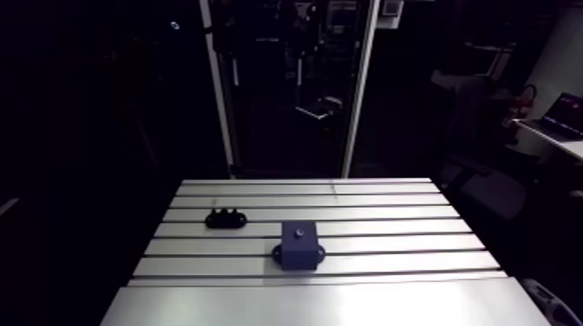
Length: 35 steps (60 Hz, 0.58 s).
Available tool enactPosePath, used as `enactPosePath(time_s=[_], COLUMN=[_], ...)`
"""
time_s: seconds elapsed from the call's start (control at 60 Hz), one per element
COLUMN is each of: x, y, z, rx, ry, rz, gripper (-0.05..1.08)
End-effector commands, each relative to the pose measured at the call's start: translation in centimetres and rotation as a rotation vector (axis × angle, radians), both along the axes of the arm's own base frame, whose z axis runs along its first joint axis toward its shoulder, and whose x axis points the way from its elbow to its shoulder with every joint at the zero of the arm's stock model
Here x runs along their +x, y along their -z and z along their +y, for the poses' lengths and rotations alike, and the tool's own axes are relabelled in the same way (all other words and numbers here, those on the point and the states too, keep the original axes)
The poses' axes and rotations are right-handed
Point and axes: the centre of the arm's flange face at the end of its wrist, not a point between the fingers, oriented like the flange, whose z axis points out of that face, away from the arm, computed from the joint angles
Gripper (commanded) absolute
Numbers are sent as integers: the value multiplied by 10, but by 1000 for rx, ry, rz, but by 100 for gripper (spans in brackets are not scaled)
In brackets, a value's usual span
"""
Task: Pick up the M10 bolt and insert it into the hole until fully seated.
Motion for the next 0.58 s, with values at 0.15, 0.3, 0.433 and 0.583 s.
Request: enactPosePath(time_s=[0.15,0.3,0.433,0.583], x=[18,20,20,17], y=[-4,-5,-6,-3], z=[-14,-15,-15,-15], rx=[-1,1,2,4], ry=[-28,-30,-32,-35], rz=[2,5,7,4], gripper=[1,1,1,1])
